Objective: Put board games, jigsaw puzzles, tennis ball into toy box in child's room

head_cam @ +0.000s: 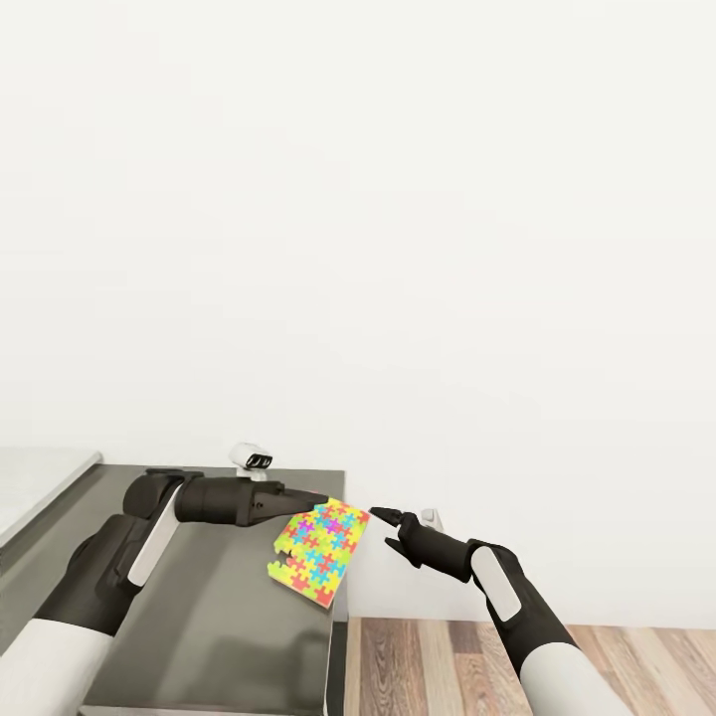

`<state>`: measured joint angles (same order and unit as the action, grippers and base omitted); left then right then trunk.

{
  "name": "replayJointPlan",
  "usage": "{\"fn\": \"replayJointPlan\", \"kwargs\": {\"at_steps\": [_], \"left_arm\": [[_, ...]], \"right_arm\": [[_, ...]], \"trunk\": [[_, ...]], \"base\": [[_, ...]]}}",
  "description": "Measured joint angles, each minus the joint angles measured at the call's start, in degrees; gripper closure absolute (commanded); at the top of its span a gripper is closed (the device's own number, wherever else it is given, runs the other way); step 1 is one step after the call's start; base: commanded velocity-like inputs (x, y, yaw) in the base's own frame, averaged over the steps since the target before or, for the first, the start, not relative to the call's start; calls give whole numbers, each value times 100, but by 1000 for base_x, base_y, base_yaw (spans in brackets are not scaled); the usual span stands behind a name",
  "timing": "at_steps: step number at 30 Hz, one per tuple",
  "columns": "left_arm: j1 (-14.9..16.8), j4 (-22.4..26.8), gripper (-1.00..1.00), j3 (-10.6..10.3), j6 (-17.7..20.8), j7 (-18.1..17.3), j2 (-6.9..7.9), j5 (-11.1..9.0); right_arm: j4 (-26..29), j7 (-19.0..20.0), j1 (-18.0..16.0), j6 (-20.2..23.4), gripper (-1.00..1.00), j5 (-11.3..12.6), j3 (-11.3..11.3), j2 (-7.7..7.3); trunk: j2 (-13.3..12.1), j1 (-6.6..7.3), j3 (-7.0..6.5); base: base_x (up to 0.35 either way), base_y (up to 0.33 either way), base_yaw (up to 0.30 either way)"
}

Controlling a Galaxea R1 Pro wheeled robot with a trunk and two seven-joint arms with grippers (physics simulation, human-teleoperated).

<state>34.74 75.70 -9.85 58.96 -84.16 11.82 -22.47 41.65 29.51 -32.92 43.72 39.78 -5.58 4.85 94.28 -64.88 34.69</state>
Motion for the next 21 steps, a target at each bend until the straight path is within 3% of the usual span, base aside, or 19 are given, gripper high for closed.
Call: {"fn": "replayJointPlan", "kwargs": {"at_steps": [7,21], "left_arm": [[-6,5,-100,2,-4,3,0,6],[-13,-1,-100,2,-7,1,-1,13]], "right_arm": [[0,-1,0,1,-100,1,2,0],[0,-1,0,1,-100,1,5,0]], "trunk": [[0,0,0],[0,0,0]], "base": [[0,159,0],[0,67,0]]}}
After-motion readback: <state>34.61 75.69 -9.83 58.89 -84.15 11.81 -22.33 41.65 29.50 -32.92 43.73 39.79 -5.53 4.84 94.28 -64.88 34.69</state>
